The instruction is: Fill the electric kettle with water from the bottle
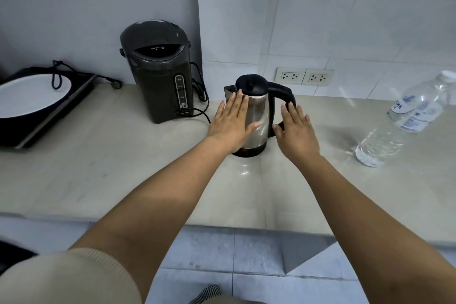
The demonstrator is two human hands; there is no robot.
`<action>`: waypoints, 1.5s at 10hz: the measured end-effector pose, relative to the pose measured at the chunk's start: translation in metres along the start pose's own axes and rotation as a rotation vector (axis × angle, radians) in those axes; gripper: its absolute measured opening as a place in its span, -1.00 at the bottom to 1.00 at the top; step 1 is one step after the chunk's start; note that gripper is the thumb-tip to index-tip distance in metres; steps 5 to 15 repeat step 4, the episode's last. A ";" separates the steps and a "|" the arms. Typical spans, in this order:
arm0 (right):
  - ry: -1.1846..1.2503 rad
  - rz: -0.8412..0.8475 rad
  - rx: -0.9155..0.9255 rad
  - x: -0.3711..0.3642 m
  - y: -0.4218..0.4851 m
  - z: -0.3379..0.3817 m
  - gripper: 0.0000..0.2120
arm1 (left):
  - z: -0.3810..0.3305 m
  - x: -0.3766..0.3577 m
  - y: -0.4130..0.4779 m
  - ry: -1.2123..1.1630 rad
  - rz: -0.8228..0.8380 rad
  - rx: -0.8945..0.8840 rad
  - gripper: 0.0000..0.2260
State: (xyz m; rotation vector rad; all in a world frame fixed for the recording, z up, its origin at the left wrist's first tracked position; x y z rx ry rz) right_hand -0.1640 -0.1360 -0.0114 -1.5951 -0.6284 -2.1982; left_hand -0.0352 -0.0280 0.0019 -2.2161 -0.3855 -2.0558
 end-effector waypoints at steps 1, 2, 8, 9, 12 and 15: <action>-0.003 0.014 0.001 0.003 -0.008 -0.001 -0.42 | -0.005 0.004 -0.015 0.004 -0.003 0.023 -0.33; -0.014 0.030 0.010 0.013 -0.018 -0.004 -0.40 | -0.015 0.013 -0.027 0.004 -0.010 0.054 -0.36; 0.003 0.010 0.028 0.047 -0.039 -0.012 -0.39 | -0.044 0.035 -0.045 0.030 -0.044 0.124 -0.38; 0.003 0.010 0.028 0.047 -0.039 -0.012 -0.39 | -0.044 0.035 -0.045 0.030 -0.044 0.124 -0.38; 0.003 0.010 0.028 0.047 -0.039 -0.012 -0.39 | -0.044 0.035 -0.045 0.030 -0.044 0.124 -0.38; 0.003 0.010 0.028 0.047 -0.039 -0.012 -0.39 | -0.044 0.035 -0.045 0.030 -0.044 0.124 -0.38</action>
Point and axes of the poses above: each hand's wrist, its own y-axis towards the middle knuckle, its own x-axis out of the back of the hand, z = x × y, the point moved 5 cm from there along y, towards the middle knuckle, and after that the axes turned 13 degrees about -x, right-handed, at the moved point
